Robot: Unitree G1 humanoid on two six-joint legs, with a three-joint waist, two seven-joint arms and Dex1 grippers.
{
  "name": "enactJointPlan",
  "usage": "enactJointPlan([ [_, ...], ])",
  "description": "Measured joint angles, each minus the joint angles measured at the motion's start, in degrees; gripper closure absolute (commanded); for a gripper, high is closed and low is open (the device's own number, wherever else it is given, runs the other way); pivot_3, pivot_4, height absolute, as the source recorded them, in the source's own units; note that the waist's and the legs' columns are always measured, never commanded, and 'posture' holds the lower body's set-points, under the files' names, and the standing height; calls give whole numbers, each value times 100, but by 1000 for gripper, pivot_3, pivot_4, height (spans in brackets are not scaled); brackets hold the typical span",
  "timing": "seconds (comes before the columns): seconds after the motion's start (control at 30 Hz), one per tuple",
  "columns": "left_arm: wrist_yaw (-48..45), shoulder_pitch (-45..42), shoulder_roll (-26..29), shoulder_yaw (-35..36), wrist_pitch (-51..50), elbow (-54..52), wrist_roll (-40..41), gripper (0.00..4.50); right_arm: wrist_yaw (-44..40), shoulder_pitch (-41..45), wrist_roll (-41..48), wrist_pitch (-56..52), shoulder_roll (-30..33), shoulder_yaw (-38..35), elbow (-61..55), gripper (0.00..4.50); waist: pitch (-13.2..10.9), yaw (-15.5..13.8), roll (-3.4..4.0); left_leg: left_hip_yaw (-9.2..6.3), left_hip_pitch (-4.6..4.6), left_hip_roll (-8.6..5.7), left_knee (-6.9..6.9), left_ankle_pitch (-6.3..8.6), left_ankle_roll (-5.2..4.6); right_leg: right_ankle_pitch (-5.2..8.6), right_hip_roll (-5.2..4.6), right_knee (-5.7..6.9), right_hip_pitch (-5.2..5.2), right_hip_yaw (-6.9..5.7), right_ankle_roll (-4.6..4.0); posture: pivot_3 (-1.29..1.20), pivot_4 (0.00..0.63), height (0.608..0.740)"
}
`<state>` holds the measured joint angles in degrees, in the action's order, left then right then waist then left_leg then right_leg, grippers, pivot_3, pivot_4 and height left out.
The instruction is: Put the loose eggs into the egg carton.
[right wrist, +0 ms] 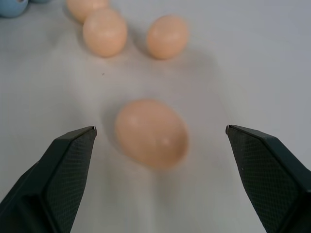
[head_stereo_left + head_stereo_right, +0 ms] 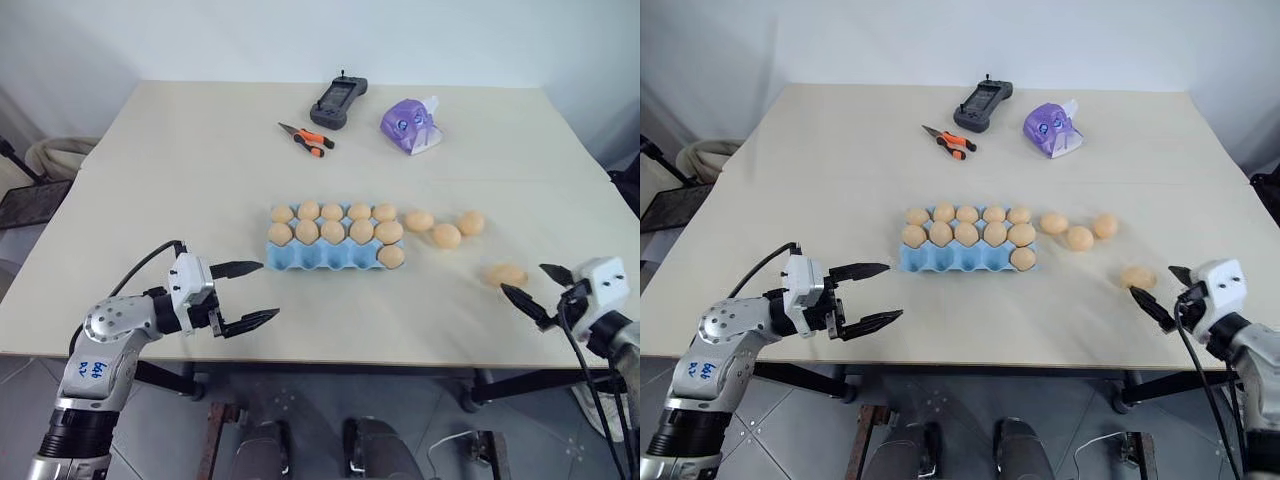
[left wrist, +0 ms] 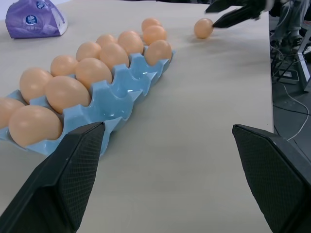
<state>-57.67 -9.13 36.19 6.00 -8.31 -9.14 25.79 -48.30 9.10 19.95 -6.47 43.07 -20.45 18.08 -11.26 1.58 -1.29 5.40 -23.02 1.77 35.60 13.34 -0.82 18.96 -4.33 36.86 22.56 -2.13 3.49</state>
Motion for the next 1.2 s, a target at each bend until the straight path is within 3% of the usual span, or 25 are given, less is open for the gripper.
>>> enactJointPlan([
  [0.1,71,114,1,94,-58,-173,97,48,-145,517,-171,126,2,229,660,0,0,-3,0,0,-3,-1,1,-1,-1,-1,0,-1,0,-2,1,0,150,740],
  [0.2,121,260,3,174,-128,-323,138,0,-350,893,-326,352,1,465,1056,565,-1,-1,1,0,-4,-1,2,-1,-2,-2,0,-1,-1,-2,3,0,150,740],
  [0.37,132,419,2,202,-151,-542,205,0,-592,1035,-429,454,-30,680,1355,2336,0,-4,1,-1,-3,-1,3,-1,-1,-2,0,1,-1,-3,4,0,150,740],
  [0.43,124,421,-1,202,-125,-605,220,0,-606,1039,-445,489,-30,686,1352,2628,0,-1,1,0,-3,-1,4,-1,0,-3,0,1,-2,-2,5,0,150,740],
  [0.53,59,429,-1,206,-118,-607,246,0,-626,1037,-387,314,-98,699,1056,2628,-1,7,1,0,-2,0,4,0,1,-3,-1,2,-1,0,6,0,150,740],
  [0.67,-4,419,2,207,-101,-608,282,0,-704,1150,-34,-407,-304,951,-199,2628,-4,71,7,-1,0,7,1,0,3,-3,4,8,3,0,4,0,150,740],
  [0.83,-64,290,3,182,-97,-591,284,0,-391,1932,319,-1482,-978,1674,-1745,2628,-5,71,8,-6,-3,6,1,12,31,-3,1,10,7,-4,3,0,150,740],
  [1.13,3,218,-3,101,-110,-564,272,0,196,2476,-406,-1551,-1883,2795,-1377,2628,-4,4,8,-6,-30,-6,-13,18,15,-3,-18,-35,15,-19,4,0,150,740],
  [1.2,55,221,-3,100,-114,-570,272,0,237,2476,-536,-1399,-1923,2818,-1192,1922,-4,14,8,-4,-30,-6,-16,13,1,-3,-17,-36,15,-20,4,0,150,740],
])
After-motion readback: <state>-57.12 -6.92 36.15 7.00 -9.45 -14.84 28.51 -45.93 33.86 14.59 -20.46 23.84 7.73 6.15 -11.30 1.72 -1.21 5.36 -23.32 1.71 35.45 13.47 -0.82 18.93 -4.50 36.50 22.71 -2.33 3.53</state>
